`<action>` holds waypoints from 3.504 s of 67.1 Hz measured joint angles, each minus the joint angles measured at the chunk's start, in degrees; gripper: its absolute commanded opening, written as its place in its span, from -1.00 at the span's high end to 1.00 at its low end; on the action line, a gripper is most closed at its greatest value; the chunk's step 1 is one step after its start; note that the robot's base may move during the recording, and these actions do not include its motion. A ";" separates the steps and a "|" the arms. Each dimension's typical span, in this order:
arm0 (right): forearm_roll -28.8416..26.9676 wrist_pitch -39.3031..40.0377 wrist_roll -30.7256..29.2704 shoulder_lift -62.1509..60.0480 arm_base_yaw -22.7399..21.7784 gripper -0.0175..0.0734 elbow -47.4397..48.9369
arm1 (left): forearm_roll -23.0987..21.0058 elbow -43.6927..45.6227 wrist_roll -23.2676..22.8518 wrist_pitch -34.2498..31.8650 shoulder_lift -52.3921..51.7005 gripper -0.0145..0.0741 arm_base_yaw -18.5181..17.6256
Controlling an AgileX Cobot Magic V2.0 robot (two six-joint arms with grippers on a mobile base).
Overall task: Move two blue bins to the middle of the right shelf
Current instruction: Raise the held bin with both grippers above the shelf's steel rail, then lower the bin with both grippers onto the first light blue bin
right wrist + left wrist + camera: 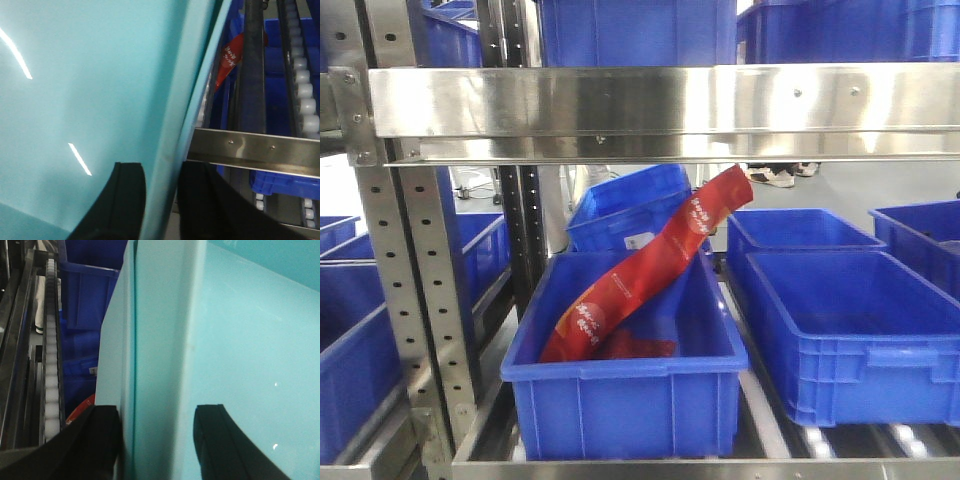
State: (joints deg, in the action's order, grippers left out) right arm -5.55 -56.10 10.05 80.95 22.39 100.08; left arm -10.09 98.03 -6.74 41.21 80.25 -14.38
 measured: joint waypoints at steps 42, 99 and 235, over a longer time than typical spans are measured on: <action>0.00 0.00 0.00 0.00 0.00 0.95 0.00 | 0.00 0.00 0.00 0.00 0.00 0.92 0.00; 0.00 0.00 0.00 0.00 0.00 0.95 0.00 | 0.00 0.00 0.00 0.00 0.00 0.92 0.00; 1.05 -10.42 -1.01 9.02 0.25 0.95 0.10 | 3.35 -2.05 -0.20 20.32 6.81 0.92 0.00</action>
State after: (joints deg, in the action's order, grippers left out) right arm -4.50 -66.52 9.04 89.97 22.63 100.18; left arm -6.74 95.99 -6.94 61.53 87.06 -14.38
